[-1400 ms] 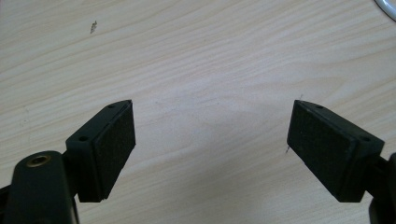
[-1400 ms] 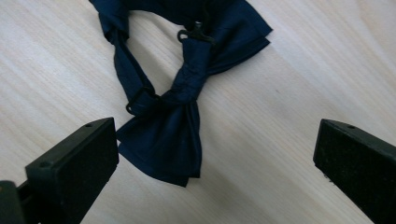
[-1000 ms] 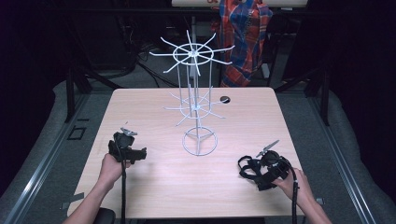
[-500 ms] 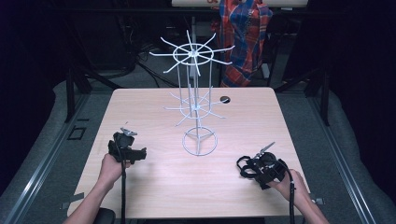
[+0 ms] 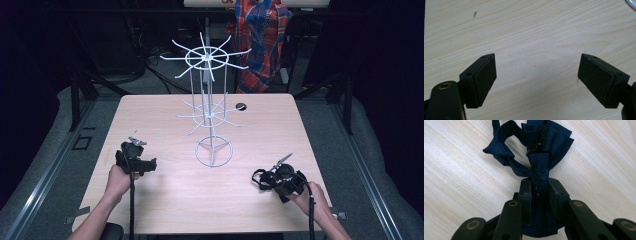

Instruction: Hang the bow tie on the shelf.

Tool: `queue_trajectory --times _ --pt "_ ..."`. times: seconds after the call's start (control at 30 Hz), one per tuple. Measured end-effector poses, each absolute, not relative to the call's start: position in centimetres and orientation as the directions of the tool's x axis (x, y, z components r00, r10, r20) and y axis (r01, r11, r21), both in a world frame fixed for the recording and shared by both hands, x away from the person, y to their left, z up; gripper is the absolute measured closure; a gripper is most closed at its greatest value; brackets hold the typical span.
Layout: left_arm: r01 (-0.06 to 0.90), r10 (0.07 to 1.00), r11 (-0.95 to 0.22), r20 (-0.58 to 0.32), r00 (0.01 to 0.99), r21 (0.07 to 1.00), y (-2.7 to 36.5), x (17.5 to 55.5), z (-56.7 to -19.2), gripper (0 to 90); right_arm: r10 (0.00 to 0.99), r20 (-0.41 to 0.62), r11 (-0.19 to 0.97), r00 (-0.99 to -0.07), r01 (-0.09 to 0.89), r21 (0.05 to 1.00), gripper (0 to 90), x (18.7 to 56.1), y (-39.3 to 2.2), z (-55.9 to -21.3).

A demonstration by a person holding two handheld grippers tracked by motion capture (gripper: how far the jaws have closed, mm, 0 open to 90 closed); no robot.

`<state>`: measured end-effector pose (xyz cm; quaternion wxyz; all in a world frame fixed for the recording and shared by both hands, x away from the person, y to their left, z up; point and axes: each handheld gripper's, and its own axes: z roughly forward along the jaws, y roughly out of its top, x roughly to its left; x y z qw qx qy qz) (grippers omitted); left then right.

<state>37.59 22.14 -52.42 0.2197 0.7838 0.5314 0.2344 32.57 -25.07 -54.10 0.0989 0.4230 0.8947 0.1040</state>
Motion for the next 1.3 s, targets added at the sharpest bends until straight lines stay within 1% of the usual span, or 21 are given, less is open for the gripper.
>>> queue_trajectory --times 0.1,0.23,0.27,0.33,0.6,0.77,1.03,1.13,1.17,1.3 --pt "0.731 0.936 -0.338 0.133 0.326 0.593 22.1 37.6 -52.4 15.5 0.779 -0.096 0.616 -0.619 0.73 0.295 74.7 32.5 -25.1 -53.9" --pt "0.73 0.936 -0.339 0.133 0.326 0.593 22.1 37.6 -52.4 15.5 0.779 -0.103 0.616 -0.618 0.727 0.304 74.8 32.4 -25.3 -53.3" --pt "0.73 0.936 -0.339 0.134 0.326 0.594 22.1 37.6 -52.4 15.5 0.788 -0.099 0.602 -0.608 0.727 0.329 74.8 32.4 -25.4 -53.4" --pt "0.73 0.936 -0.339 0.133 0.326 0.594 22.1 37.6 -52.4 15.5 0.78 -0.105 0.614 -0.616 0.725 0.312 74.8 32.4 -25.5 -53.2" --pt "0.731 0.935 -0.342 0.135 0.329 0.591 22.1 37.6 -52.4 15.5 0.787 -0.111 0.604 -0.607 0.722 0.336 74.7 32.4 -25.7 -52.8" --pt "0.73 0.934 -0.343 0.136 0.33 0.59 22.2 37.6 -52.4 15.5 0.784 -0.123 0.606 -0.609 0.705 0.368 74.7 32.2 -25.6 -52.3" --pt "0.73 0.933 -0.345 0.135 0.333 0.59 22.2 37.6 -52.4 15.5 0.784 -0.132 0.605 -0.607 0.697 0.385 74.7 32.1 -25.6 -51.9" --pt "0.731 0.934 -0.344 0.134 0.332 0.589 22.2 37.6 -52.5 15.5 0.788 -0.129 0.597 -0.602 0.696 0.398 74.7 32.1 -25.5 -51.8" --pt "0.73 0.934 -0.345 0.134 0.332 0.59 22.1 37.6 -52.5 15.5 0.799 -0.122 0.579 -0.589 0.699 0.419 74.7 32.0 -25.5 -52.0" --pt "0.729 0.933 -0.346 0.134 0.334 0.591 22.1 37.6 -52.5 15.5 0.789 -0.13 0.596 -0.601 0.696 0.401 74.7 32.1 -25.6 -51.7"
